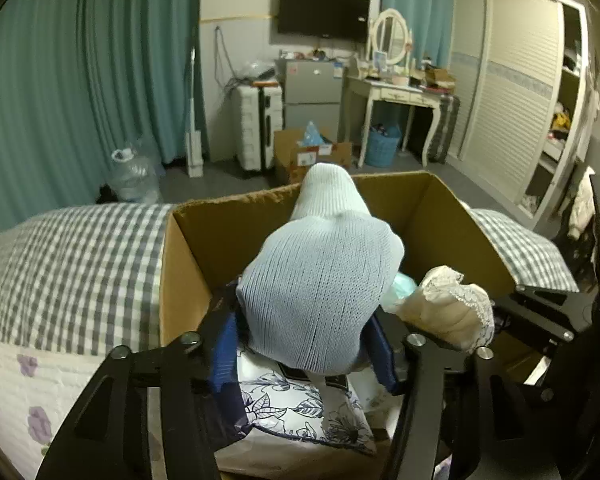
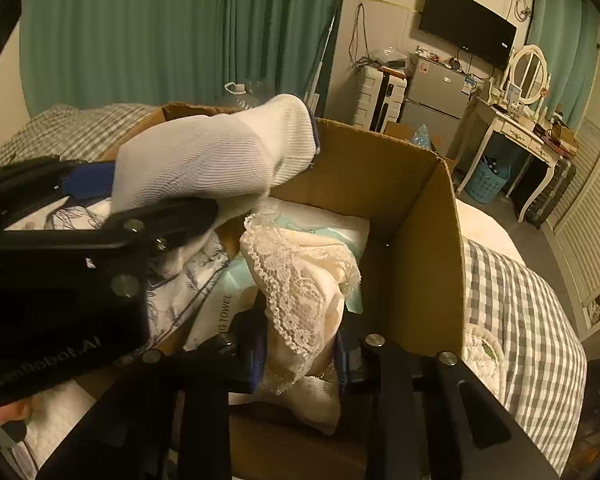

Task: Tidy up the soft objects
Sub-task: 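Release the sock and lace garment in the box and withdraw both grippers, then move both grippers toward the blue wipes pack and remaining socks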

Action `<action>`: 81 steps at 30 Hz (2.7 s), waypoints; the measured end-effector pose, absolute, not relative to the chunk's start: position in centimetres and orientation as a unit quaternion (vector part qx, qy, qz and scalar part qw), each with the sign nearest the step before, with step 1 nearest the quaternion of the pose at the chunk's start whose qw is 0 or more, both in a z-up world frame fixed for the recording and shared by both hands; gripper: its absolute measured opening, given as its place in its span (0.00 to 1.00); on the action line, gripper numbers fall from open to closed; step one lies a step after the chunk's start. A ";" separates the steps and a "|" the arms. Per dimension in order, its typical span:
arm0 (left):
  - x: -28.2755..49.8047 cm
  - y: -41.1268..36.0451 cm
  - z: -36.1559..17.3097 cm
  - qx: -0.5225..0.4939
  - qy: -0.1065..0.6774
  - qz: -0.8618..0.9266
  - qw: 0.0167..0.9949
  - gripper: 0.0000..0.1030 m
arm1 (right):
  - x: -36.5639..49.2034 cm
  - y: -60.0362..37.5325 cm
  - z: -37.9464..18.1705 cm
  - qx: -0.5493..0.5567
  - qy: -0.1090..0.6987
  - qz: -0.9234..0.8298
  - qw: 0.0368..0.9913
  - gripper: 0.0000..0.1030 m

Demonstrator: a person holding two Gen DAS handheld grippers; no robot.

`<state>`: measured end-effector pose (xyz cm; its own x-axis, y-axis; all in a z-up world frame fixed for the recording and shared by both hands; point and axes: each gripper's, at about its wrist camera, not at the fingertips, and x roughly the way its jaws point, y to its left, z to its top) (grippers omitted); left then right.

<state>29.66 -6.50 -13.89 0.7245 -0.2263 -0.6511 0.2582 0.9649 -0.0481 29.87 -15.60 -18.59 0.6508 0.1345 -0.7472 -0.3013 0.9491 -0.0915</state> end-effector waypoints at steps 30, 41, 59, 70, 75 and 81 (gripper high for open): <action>15.9 1.1 0.6 -0.086 0.146 -0.095 0.981 1.00 | 15.9 -18.3 -0.6 -0.081 0.216 0.095 0.968 0.95; 10.1 0.7 3.4 -0.055 0.109 -0.081 0.989 1.00 | 9.6 -19.0 3.0 -0.076 0.172 0.085 0.978 1.00; 8.1 0.7 -1.3 -0.010 0.158 -0.029 0.987 1.00 | 7.6 -19.8 0.8 -0.057 0.229 0.094 0.967 1.00; 10.3 0.2 -7.9 0.007 0.243 -0.047 0.969 1.00 | 10.7 -20.5 -6.2 -0.079 0.322 0.099 0.938 1.00; 11.6 -0.6 -11.6 0.025 0.306 -0.073 0.949 1.00 | 12.1 -20.0 -10.9 -0.119 0.381 0.115 0.910 1.00; 13.2 -2.0 -16.5 0.060 0.385 -0.088 0.917 1.00 | 13.6 -19.0 -16.0 -0.133 0.447 0.161 0.870 1.00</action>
<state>13.18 -2.01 -16.50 0.6882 -0.1149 -0.7163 0.2071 0.9774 0.0422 13.65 -19.05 -16.01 0.5484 0.1608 -0.8206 -0.3988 0.9128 -0.0876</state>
